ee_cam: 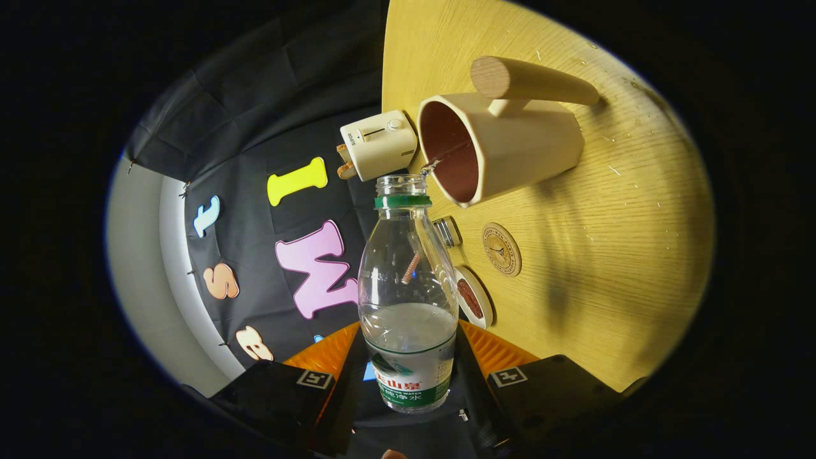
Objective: Take the bottle from table, then pour the juice into the cup, finally place the bottle on the coaster
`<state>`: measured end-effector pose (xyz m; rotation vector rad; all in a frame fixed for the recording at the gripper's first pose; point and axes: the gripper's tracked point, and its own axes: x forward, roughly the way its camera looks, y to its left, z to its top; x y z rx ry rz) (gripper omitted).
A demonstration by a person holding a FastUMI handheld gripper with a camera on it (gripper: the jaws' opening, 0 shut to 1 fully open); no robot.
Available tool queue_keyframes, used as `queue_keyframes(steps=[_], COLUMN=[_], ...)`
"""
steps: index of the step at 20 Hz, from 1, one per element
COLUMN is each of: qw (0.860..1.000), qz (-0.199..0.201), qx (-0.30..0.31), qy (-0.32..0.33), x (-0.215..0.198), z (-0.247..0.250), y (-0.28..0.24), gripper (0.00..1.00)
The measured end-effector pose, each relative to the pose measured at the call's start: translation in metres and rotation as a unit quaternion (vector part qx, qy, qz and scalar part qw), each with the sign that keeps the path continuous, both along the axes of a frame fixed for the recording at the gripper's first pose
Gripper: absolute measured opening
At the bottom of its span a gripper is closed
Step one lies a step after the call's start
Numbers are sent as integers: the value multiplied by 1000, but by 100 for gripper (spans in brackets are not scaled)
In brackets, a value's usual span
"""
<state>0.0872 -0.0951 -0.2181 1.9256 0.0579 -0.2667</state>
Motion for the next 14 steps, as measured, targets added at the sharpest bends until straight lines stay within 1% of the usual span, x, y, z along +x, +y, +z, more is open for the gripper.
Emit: queue_keyframes(steps=[5,14], qw=[1000,999], qz=[2,-21], qx=[4,39], qy=[-3,-14], x=[2,8], z=[2,11], y=[3,-2], gripper=[74,74])
